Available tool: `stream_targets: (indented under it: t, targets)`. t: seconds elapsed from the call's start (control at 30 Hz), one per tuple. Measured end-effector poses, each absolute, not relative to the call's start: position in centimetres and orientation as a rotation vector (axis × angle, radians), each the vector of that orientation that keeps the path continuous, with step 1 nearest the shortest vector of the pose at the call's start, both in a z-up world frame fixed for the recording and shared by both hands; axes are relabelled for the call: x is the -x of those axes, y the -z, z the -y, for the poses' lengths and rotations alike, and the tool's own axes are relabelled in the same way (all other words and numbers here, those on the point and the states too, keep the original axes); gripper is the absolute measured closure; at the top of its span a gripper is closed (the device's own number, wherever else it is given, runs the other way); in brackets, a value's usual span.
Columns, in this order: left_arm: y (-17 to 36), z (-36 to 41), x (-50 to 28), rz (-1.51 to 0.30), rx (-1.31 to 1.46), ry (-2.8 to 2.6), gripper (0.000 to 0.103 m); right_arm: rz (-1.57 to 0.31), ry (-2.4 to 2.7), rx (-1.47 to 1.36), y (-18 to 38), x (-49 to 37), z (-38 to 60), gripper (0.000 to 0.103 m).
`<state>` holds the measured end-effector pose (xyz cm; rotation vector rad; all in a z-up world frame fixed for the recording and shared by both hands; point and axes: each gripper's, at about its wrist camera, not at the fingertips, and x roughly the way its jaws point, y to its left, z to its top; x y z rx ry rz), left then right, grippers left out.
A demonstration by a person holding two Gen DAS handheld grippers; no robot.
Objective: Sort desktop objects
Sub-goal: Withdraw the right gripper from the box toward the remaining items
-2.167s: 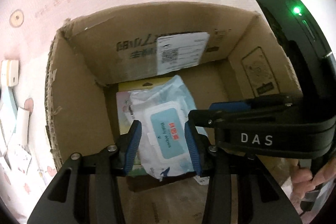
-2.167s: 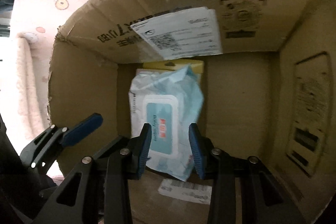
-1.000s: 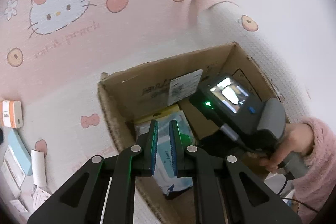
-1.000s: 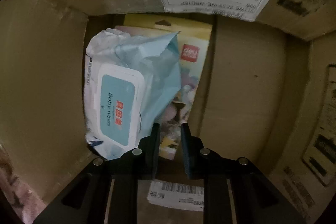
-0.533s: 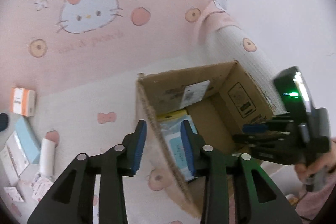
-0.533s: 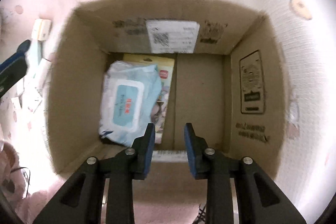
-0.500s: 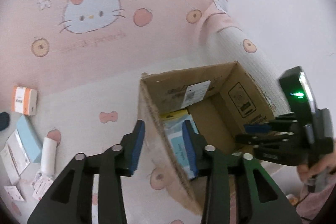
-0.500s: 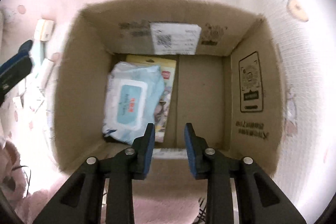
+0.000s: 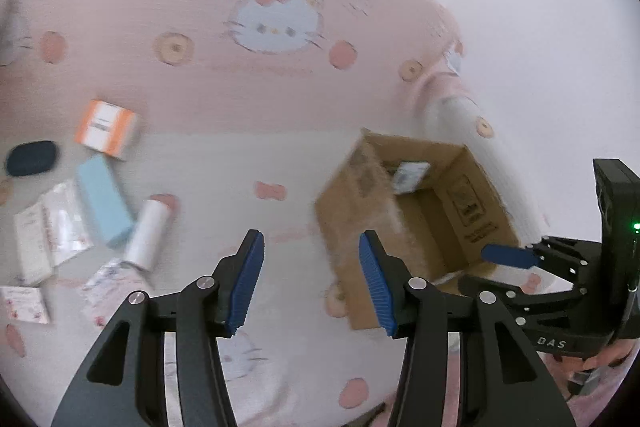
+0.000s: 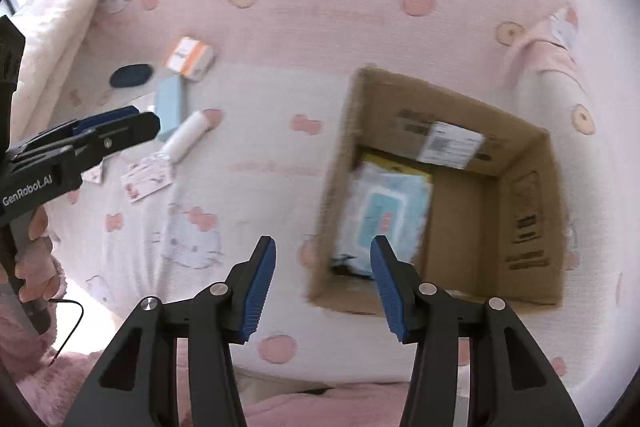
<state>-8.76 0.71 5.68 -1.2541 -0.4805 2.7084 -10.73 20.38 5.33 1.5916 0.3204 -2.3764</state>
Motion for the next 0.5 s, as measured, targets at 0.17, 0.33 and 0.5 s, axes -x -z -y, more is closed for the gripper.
stream_targets:
  t: [0.17,0.33,0.5]
  targets:
    - [-6.8,2.4,4.9,0.437,1.181,-2.834,0.049,-0.321,2.380,-1.562,-5.4,9.2,-17.7,0.056]
    - [-7.3,5.2,1.0,0.354,1.197,-2.905,0.049,-0.309,2.416,-1.511,-6.9,6.7,-15.5,0.056]
    - [-7.3,8.1,-2.4,0.359,1.202,-2.900,0.049,-0.289,2.491,-1.448,-8.3,3.7,-13.8,0.054]
